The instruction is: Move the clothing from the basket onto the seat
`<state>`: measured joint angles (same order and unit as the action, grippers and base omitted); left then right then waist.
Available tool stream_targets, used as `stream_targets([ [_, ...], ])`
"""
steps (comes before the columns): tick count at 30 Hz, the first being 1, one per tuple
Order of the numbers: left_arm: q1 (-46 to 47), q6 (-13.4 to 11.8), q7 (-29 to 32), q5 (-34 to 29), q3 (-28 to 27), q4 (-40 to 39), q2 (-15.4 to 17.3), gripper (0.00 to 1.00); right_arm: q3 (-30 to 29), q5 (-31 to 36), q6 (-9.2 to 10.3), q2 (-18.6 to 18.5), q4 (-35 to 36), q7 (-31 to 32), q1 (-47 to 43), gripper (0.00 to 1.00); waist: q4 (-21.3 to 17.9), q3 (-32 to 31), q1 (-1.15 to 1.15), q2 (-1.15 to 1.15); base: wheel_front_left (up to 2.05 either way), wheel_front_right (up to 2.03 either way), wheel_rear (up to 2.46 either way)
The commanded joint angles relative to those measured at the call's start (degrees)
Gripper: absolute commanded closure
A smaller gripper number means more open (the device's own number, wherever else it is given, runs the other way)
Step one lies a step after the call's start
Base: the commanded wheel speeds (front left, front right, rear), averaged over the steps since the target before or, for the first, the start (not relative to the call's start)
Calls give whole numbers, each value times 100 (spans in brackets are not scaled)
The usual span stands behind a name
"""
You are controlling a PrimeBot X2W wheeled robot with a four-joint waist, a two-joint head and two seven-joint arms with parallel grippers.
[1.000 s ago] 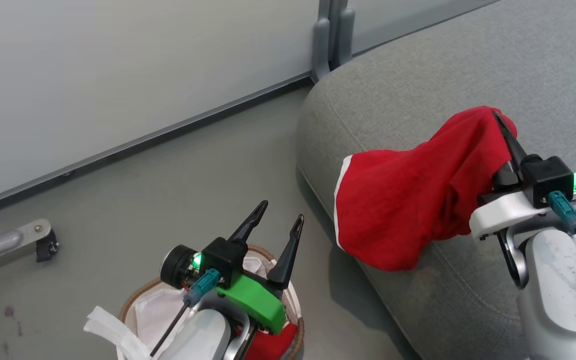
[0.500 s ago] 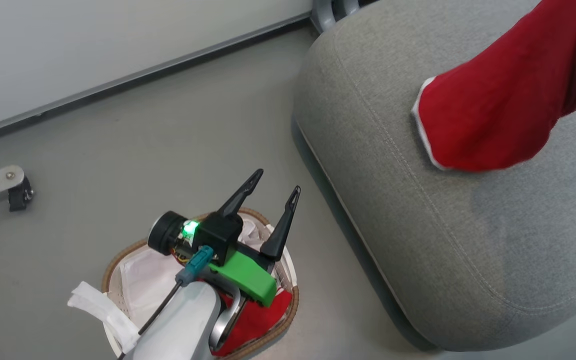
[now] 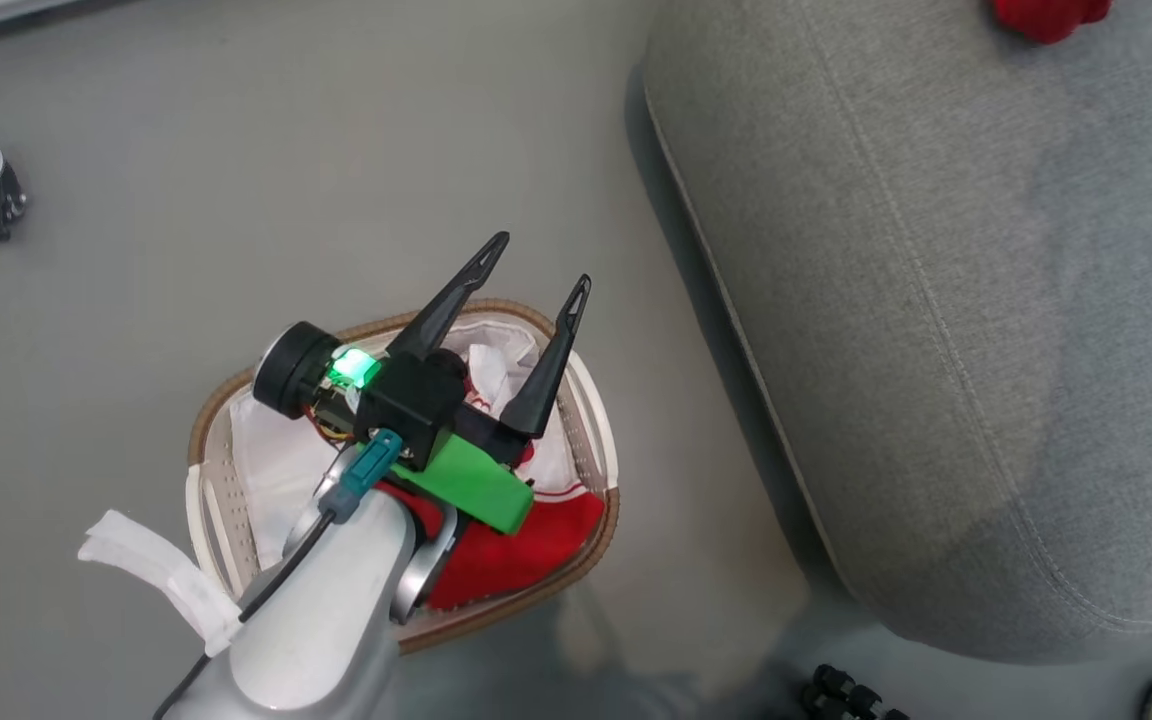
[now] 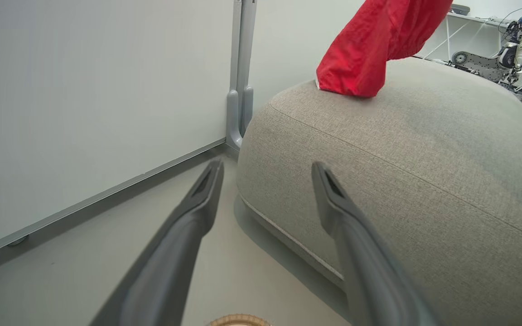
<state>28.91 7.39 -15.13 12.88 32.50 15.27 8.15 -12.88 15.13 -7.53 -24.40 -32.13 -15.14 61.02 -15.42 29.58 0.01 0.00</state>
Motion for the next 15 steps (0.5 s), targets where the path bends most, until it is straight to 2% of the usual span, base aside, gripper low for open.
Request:
stream_targets([
  [1, 110, -2, -4, -66, -33, -15, 57, 0, -122, 56, 8, 89, -108, -1, -234, 100, 248, 518, -1, 0, 0, 0, 0],
  [8, 74, -47, -3, -108, -83, -1, 149, 0, -519, 418, 8, 575, -760, -2, -851, 100, 220, 704, -1, 0, 0, 0, 0],
  [14, 16, -82, -3, -115, -130, -12, 204, 0, -635, 429, 8, 841, -789, -2, -1200, 100, 143, 714, -1, 0, 0, 0, 0],
  [15, 10, -89, -3, -114, -131, -3, 207, 0, -648, 413, 8, 874, -765, -2, -1259, 84, 130, 708, -1, 0, 0, 0, 0],
])
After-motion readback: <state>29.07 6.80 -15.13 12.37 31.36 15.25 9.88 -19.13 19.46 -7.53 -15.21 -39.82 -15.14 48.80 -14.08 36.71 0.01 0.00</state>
